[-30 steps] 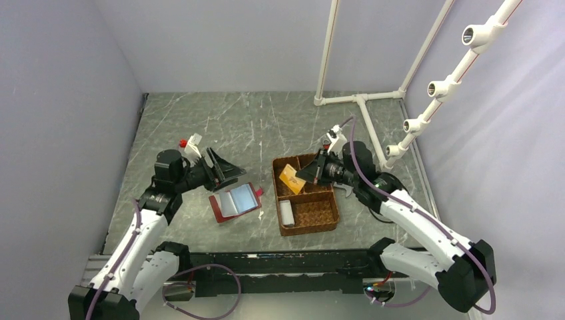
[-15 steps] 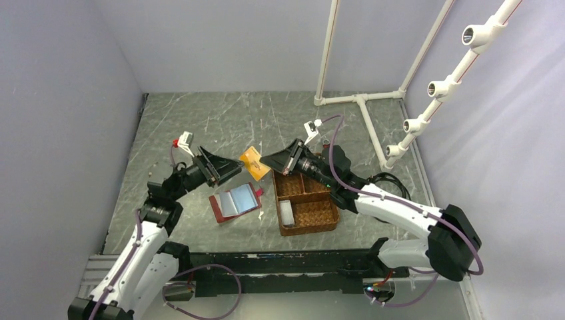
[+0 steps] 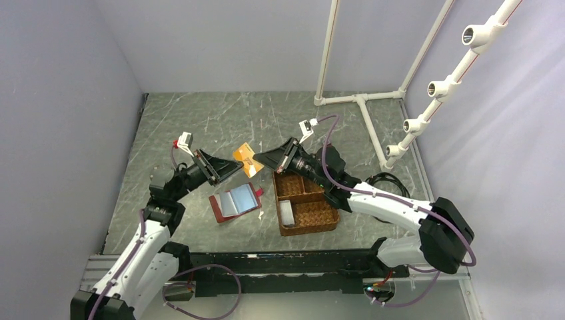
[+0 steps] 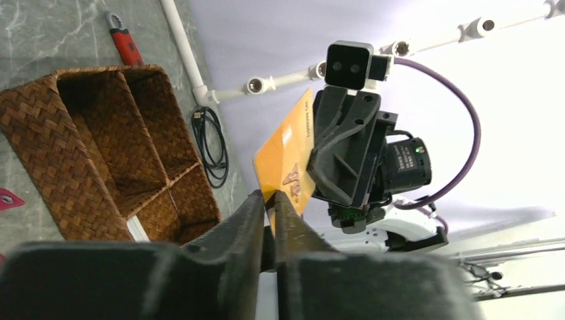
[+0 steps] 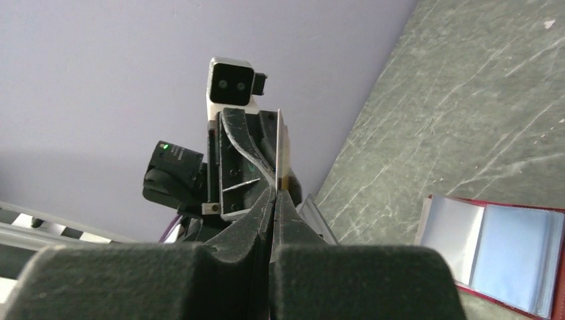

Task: Put the credit cards into the card holder
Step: Move the storage box to the center of the board.

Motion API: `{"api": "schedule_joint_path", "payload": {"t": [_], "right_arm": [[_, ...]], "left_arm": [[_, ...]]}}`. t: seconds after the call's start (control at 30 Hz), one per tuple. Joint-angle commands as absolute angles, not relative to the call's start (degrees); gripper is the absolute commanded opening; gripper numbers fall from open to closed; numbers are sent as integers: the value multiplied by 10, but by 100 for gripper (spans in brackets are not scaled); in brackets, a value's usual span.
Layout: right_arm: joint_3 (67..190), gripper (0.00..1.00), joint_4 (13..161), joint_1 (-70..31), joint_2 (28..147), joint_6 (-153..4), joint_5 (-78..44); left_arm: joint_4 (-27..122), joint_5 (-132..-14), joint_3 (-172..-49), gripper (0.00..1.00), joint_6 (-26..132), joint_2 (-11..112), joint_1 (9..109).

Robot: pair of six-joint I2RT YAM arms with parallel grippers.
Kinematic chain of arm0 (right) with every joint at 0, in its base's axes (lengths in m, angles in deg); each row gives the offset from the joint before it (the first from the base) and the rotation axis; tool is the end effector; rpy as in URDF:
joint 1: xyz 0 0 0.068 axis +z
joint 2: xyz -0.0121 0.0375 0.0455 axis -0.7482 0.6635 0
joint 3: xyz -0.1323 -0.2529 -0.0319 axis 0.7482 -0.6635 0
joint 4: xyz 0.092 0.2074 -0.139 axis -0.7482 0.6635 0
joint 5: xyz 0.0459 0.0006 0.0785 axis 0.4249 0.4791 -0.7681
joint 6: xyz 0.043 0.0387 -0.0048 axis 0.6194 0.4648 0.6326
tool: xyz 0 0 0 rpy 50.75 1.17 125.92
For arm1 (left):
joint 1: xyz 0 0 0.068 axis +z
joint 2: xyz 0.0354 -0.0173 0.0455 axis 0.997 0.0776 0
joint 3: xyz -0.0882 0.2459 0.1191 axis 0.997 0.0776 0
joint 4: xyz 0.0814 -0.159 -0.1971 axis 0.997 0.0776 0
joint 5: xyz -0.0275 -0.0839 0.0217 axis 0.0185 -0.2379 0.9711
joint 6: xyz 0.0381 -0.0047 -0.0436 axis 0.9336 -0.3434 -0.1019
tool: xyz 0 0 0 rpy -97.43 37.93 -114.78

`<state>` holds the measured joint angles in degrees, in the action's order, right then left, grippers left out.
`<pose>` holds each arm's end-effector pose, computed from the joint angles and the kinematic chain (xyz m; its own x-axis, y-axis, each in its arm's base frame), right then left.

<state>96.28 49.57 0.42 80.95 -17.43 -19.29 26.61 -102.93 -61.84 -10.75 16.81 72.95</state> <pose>0.1949 0.2342 0.3163 -0.7412 0.4918 -0.4568 -0.4379 0.1615 0.8844 0.1656 -0.0635 0.2863 -0.7271 -0.6155 -0.3042 0.2745 0.1455 -0.9505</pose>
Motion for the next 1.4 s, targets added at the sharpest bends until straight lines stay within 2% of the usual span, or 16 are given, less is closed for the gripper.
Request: {"api": "schedule_joint_path", "payload": {"t": [0.0, 0.03, 0.1, 0.17, 0.2, 0.27, 0.37, 0.43, 0.6, 0.97, 1.17, 1.37], "right_arm": [[1008, 0, 521, 8, 815, -198, -210], [1019, 4, 564, 8, 817, -217, -214], [1045, 30, 662, 8, 827, -277, -227], [1090, 56, 811, 8, 851, -372, -233], [1107, 63, 856, 11, 868, -427, -252], [1155, 69, 959, 31, 909, -534, -269], [1224, 74, 1080, 101, 972, -668, -206], [1244, 75, 1123, 143, 1003, -716, -156], [1236, 73, 1148, 168, 1031, -750, -115], [1172, 71, 1180, 176, 1022, -710, -5], [1131, 70, 1200, 173, 996, -658, 65], [1087, 66, 1197, 140, 952, -614, 83]], "left_arm": [[268, -1026, -643, 6, -70, 155, 728], [302, -1025, -655, 1, -52, 151, 728], [400, -1021, -693, 0, 10, 140, 728], [635, -964, -760, 0, 104, 129, 730], [749, -912, -802, 0, 151, 131, 730], [921, -805, -872, 0, 218, 149, 730], [1040, -711, -924, 0, 258, 178, 731], [1071, -677, -936, 0, 258, 192, 732], [1068, -659, -928, 0, 234, 198, 732], [940, -798, -843, 0, 236, 214, 732], [880, -869, -812, 0, 245, 267, 732], [806, -888, -747, 0, 234, 299, 732]]}}
